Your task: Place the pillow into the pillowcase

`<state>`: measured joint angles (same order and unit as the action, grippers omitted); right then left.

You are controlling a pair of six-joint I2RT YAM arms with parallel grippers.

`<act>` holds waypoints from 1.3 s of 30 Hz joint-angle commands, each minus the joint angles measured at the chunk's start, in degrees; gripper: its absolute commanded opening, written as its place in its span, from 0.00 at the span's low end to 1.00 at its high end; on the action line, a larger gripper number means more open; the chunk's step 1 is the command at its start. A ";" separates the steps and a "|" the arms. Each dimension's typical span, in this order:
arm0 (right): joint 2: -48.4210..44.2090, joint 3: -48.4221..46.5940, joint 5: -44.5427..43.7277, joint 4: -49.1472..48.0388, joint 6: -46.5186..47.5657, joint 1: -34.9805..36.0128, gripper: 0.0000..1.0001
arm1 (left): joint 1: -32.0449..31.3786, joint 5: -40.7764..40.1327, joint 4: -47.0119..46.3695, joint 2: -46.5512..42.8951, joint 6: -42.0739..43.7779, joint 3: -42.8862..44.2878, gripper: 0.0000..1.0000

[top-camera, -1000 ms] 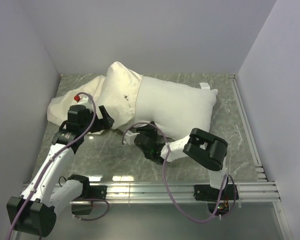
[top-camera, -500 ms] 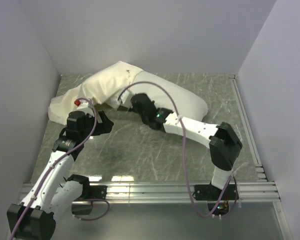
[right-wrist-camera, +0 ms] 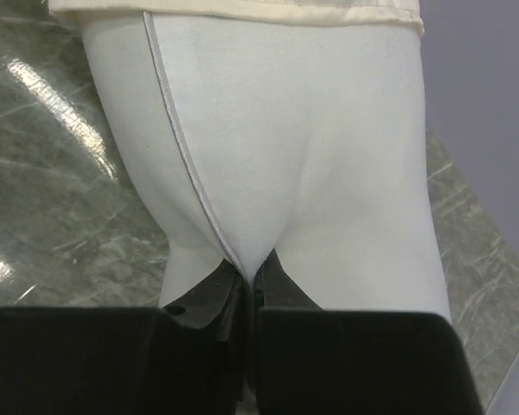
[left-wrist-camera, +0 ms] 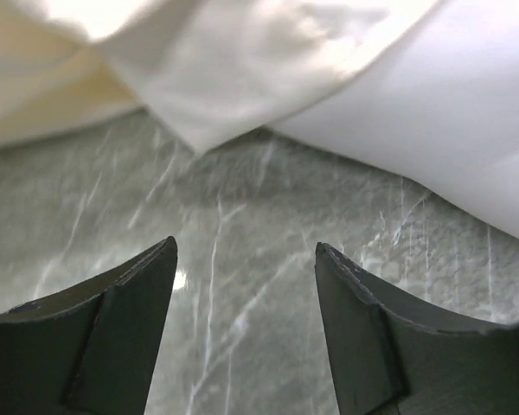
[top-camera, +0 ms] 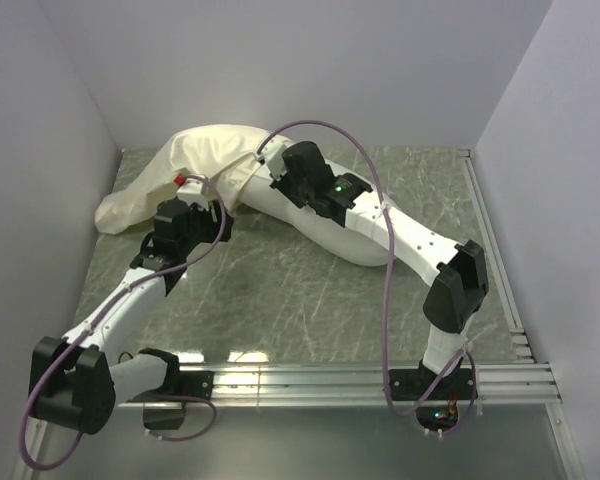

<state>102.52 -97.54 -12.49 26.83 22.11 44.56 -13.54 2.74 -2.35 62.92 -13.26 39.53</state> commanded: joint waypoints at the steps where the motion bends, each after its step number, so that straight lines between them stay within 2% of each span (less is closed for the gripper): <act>1: 0.22 -7.39 4.39 0.59 -3.47 -1.05 0.00 | -2.54 -0.45 -9.95 1.50 6.30 4.67 0.71; 5: 1.63 -10.56 6.24 2.61 -4.88 -1.58 0.00 | -4.65 -2.39 -8.64 6.33 14.72 10.38 0.70; 10: 1.72 -11.54 7.30 3.23 -5.50 -1.49 0.00 | -6.85 -6.60 -4.15 15.56 16.33 19.87 0.66; 11: 1.54 -11.27 7.31 3.06 -5.50 -1.58 0.00 | -6.85 -7.13 -4.85 16.35 15.98 20.49 0.60; 12: 1.11 -11.10 7.48 3.05 -5.50 -1.58 0.00 | -6.85 -7.83 -5.38 17.75 16.07 21.46 0.45; 13: 0.93 -10.75 7.57 2.97 -5.58 -1.58 0.00 | -6.76 -8.97 -5.82 18.20 15.81 21.90 0.39; 14: 0.49 -10.22 7.92 2.97 -5.67 -1.66 0.00 | -6.41 -8.20 -4.52 19.51 14.59 24.00 0.27; 17: 0.31 -10.04 8.01 2.70 -6.02 -1.66 0.00 | -6.15 -5.57 -1.70 19.79 13.61 26.02 0.06; 18: 0.23 -10.04 8.27 2.53 -6.37 -1.75 0.00 | -6.06 -2.34 -1.08 18.83 10.39 26.30 0.01; 21: 0.14 -10.13 10.02 2.53 -7.77 -2.02 0.00 | -6.06 3.74 -0.55 15.41 5.81 25.86 0.00; 22: 0.22 -10.22 10.64 2.53 -8.22 -2.02 0.00 | -6.06 9.50 -0.20 14.53 4.48 25.86 0.00; 25: 0.05 -10.48 13.53 2.70 -10.06 -2.10 0.00 | -7.02 18.23 0.50 11.80 -1.67 25.95 0.01; 32: -2.32 -10.48 21.10 1.74 -15.60 -2.46 0.00 | -10.10 31.33 -1.07 8.72 -18.10 24.28 0.01; 36: -3.46 -11.97 25.14 1.82 -19.72 -3.16 0.00 | -12.65 34.78 -7.56 7.05 -29.51 20.25 0.00; 39: -4.95 -11.80 27.51 1.13 -21.22 -3.60 0.00 | -14.49 35.32 -8.55 5.12 -32.88 15.24 0.00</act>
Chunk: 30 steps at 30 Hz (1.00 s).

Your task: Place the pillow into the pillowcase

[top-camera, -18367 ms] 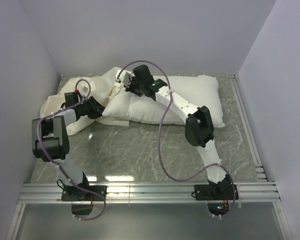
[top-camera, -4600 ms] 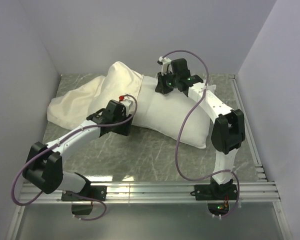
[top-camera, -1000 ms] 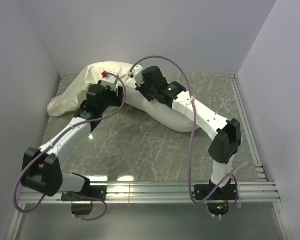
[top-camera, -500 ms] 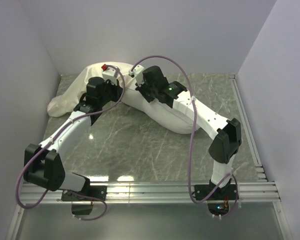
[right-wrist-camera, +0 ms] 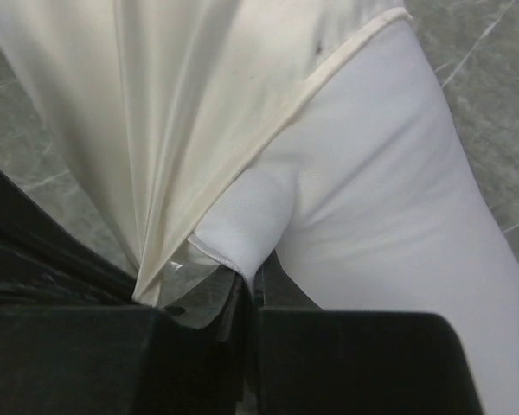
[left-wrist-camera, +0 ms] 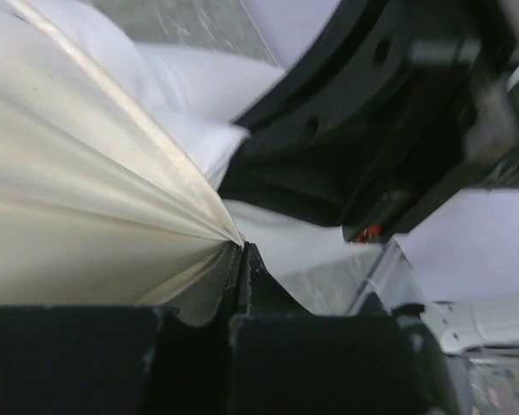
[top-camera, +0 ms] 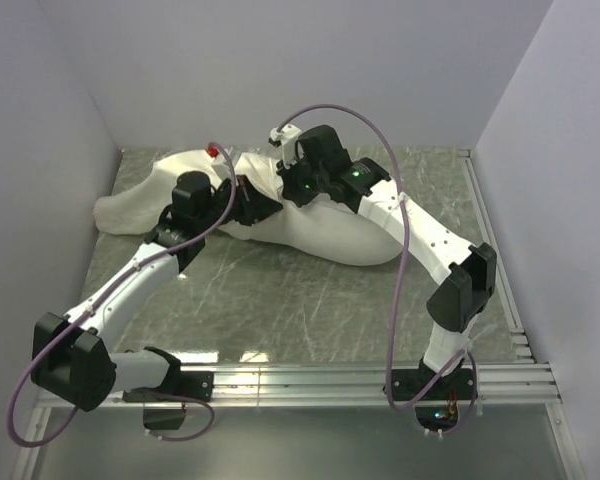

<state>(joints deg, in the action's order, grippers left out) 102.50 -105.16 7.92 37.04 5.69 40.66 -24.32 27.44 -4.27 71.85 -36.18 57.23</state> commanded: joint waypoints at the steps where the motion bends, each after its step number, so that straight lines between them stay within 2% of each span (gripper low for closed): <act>1: -5.72 -2.26 7.80 -9.61 -4.81 0.21 0.00 | -3.90 10.70 -5.49 -4.61 -9.78 -5.00 0.00; 4: -10.20 5.19 8.16 -12.68 -2.19 0.38 0.00 | -3.72 8.51 2.12 -8.21 -4.35 -5.99 0.00; 7: -14.07 12.32 10.35 -12.08 2.03 0.38 0.00 | -3.72 10.95 10.22 -10.77 4.78 -4.95 0.01; 8: -14.86 14.18 13.14 -11.38 3.08 0.38 0.00 | -3.72 12.62 17.30 -11.03 12.38 -4.07 0.02; 10: -18.20 20.05 15.09 -10.32 5.81 0.55 0.00 | -3.72 15.52 26.38 -11.65 21.55 -0.20 0.16; 11: -19.43 21.74 16.50 -10.23 7.30 0.73 0.00 | -3.72 16.76 35.30 -12.17 30.38 0.59 0.25; 12: -21.62 23.32 16.95 -9.79 8.10 1.08 0.00 | -3.72 17.46 39.04 -13.66 34.73 2.08 0.47; 14: -23.30 27.63 17.04 -9.70 10.90 2.04 0.00 | -3.72 16.86 45.98 -16.47 42.30 3.40 0.69; 15: -24.44 28.86 15.99 -8.92 12.22 3.79 0.00 | -3.72 15.90 47.93 -16.92 43.64 6.46 0.77; 16: -24.80 31.57 15.64 -8.30 13.63 4.59 0.00 | -3.72 15.02 49.17 -17.27 44.09 8.32 0.79; 19: -26.29 37.98 12.74 -6.98 19.25 9.41 0.00 | -3.55 10.89 51.47 -16.75 42.35 16.29 0.78; 22: -27.88 42.22 10.89 -6.98 20.50 12.67 0.02 | -2.76 4.48 49.02 -15.78 33.84 22.21 0.78; 23: -28.75 42.93 10.80 -6.98 19.98 12.95 0.07 | -2.75 -0.32 48.40 -14.13 29.90 23.26 0.78; 24: -29.11 43.55 10.62 -6.89 19.71 13.47 0.26 | -2.67 -3.50 48.13 -12.89 28.20 25.36 0.78; 26: -30.42 44.52 9.66 -5.67 19.36 14.61 0.52 | -1.97 -8.95 48.31 -8.60 25.82 26.70 0.78; 27: -31.04 43.65 9.48 -4.79 19.44 14.71 0.77 | 0.12 -9.25 48.05 -7.36 25.73 27.14 0.78; 28: -31.57 42.51 9.22 -3.56 19.36 14.79 0.85 | 1.10 -9.94 47.26 -6.21 25.12 27.40 0.78; 30: -33.67 37.18 9.48 0.22 18.48 14.62 0.90 | 2.60 -13.00 47.42 -1.74 25.63 29.32 0.79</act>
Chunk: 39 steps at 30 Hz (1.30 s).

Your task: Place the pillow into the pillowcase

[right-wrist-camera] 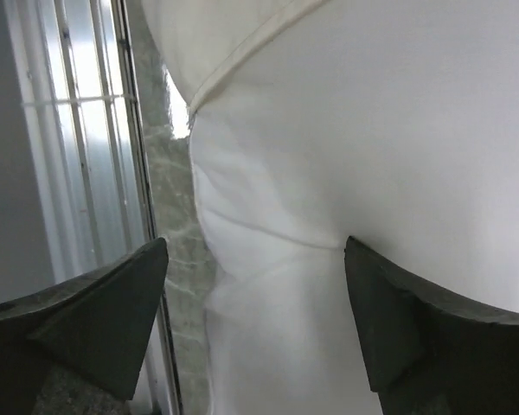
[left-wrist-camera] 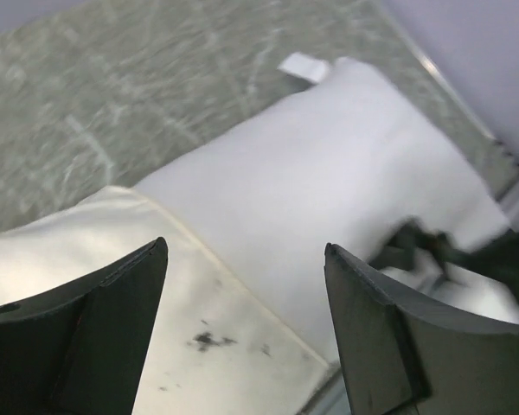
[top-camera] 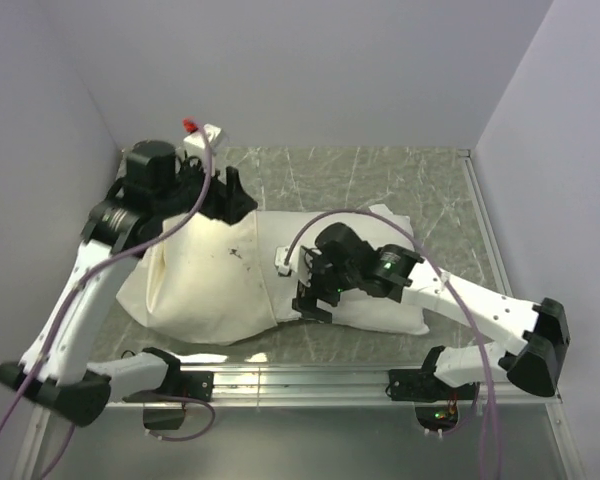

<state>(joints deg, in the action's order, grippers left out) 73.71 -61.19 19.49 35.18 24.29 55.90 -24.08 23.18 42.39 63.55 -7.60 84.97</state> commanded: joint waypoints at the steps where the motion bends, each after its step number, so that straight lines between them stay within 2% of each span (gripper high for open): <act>1: -5.59 -9.01 -1.04 3.04 -1.43 -0.79 0.91 | 2.98 -10.24 1.63 8.59 -3.13 2.65 0.79; 4: -5.34 -19.90 0.20 4.81 -4.94 -3.86 0.95 | 6.84 -8.85 2.34 15.27 -2.95 6.52 0.77; 7: 2.64 -30.46 5.11 7.27 -10.92 -12.28 0.95 | 9.92 -6.83 -2.39 17.66 -3.04 7.14 0.79; 10: 12.92 -36.18 8.02 9.55 -8.58 -17.66 0.96 | 10.98 -5.52 -4.77 19.50 -3.39 9.15 0.80; 15: 28.48 -45.48 14.69 17.02 -1.54 -20.04 0.99 | 12.21 -4.63 -6.96 21.00 -3.92 10.13 0.81; 19: 39.55 -49.55 14.54 20.72 1.80 -19.87 1.00 | 12.56 -4.99 -8.20 21.70 -4.01 9.69 0.84; 22: 43.26 -49.64 12.43 23.61 6.09 -18.38 1.00 | 12.82 -5.86 -7.24 22.76 -3.92 10.39 0.86; 24: 45.55 -49.82 11.45 27.39 8.13 -16.88 0.83 | 13.00 -6.65 -6.88 23.55 -3.83 10.31 0.86; 25: 45.55 -49.82 11.54 27.92 8.66 -16.70 0.66 | 13.26 -6.57 -6.62 23.90 -3.83 10.13 0.86; 26: 45.21 -49.73 12.15 27.93 8.58 -16.70 0.24 | 13.44 -6.48 -6.53 24.08 -3.83 9.87 0.85; 27: 44.51 -49.47 11.63 27.32 8.14 -16.61 0.06 | 13.79 -6.05 -6.27 24.25 -3.92 9.87 0.84; 28: 42.15 -49.29 11.19 25.22 7.18 -16.61 0.00 | 13.97 -5.95 -5.40 24.86 -3.92 10.04 0.83; 30: 38.46 -46.93 8.47 21.53 6.12 -16.61 0.00 | 14.14 -4.91 -3.82 25.39 -3.83 11.00 0.81; 31: 33.65 -45.61 7.33 19.16 5.07 -16.53 0.00 | 14.23 -4.38 -2.94 25.83 -3.83 11.44 0.80; 32: 30.99 -44.03 5.93 13.92 4.54 -16.18 0.00 | 14.23 -3.76 -1.19 26.01 -3.66 12.32 0.78; 35: 20.18 -34.90 -4.52 3.63 6.98 -12.23 0.00 | 14.23 -1.91 0.58 25.14 -2.25 13.29 0.74; 36: 17.63 -29.05 -9.94 1.23 8.39 -10.65 0.00 | 14.23 -1.56 1.37 24.78 -1.73 13.38 0.74; 38: 10.34 -22.17 -16.20 -6.47 13.22 -5.30 0.00 | 14.23 -1.12 2.86 24.34 -1.02 13.82 0.71; 39: 8.14 -15.69 -18.41 -9.22 14.89 -3.53 0.00 | 14.23 -1.12 4.53 24.17 -0.93 13.91 0.70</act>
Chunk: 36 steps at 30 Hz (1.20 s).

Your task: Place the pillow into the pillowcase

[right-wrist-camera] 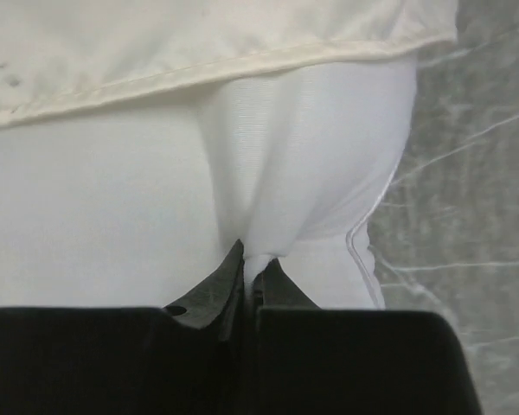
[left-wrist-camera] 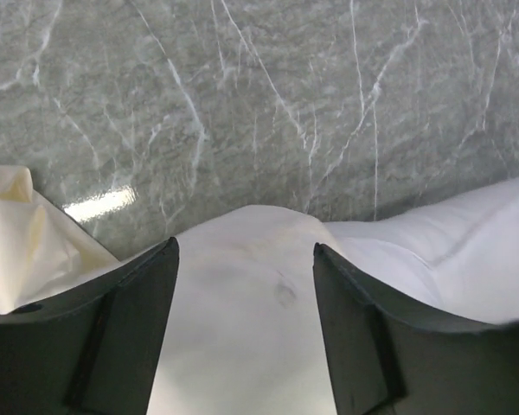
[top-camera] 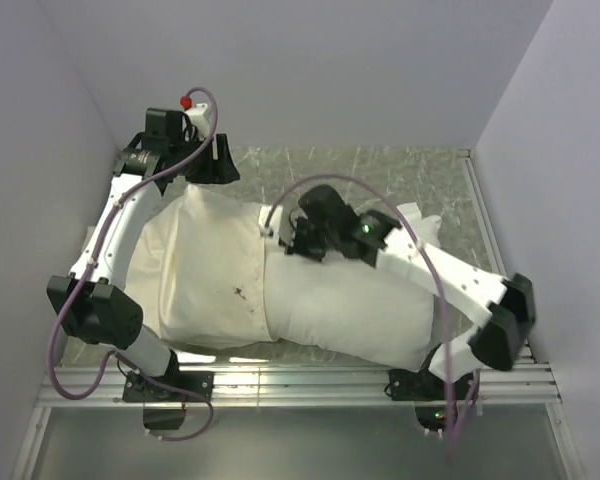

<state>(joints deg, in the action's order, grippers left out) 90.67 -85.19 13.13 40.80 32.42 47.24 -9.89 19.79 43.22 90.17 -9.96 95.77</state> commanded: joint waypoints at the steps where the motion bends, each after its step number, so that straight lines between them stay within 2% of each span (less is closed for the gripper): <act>1: -12.85 11.24 -15.99 -17.22 9.38 8.27 0.00 | 0.05 2.44 4.23 -3.15 2.04 3.02 0.68; 2: -14.63 13.79 -18.11 -21.42 10.46 9.87 0.00 | 0.05 3.31 4.50 -3.94 2.39 2.15 0.67; 3: -16.30 18.26 -20.22 -23.37 11.34 11.54 0.00 | 0.13 3.93 4.33 -4.91 2.40 1.45 0.67; 4: -18.58 20.04 -24.68 -24.87 13.26 13.30 0.00 | 0.13 4.81 3.28 -6.13 2.48 0.57 0.67; 8: -21.59 28.30 -32.35 -31.11 18.01 20.85 0.00 | -0.22 7.45 3.35 -11.94 1.61 -1.90 0.67; 12: -22.47 34.46 -35.18 -34.20 21.80 24.82 0.00 | -2.66 10.09 8.27 -12.65 2.31 -2.25 0.68; 18: -22.21 35.26 -38.78 -38.77 26.28 29.48 0.00 | -10.75 3.95 11.53 -11.69 5.56 0.65 0.74; 25: -21.77 36.67 -41.34 -40.18 29.01 32.82 0.00 | -15.50 -3.61 14.17 -9.48 8.46 1.00 0.75; 31: -21.24 36.06 -41.60 -40.09 29.28 33.88 0.00 | -20.17 -9.68 13.29 -9.93 9.34 -2.07 0.74; 36: -21.15 35.27 -41.86 -39.74 29.80 34.32 0.00 | -21.66 -13.28 13.99 -7.82 9.34 -1.63 0.68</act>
<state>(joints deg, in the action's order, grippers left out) 69.65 -48.53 -29.19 3.51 60.53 80.27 -31.03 10.90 56.93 81.65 -1.56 94.08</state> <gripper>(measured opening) 0.031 0.686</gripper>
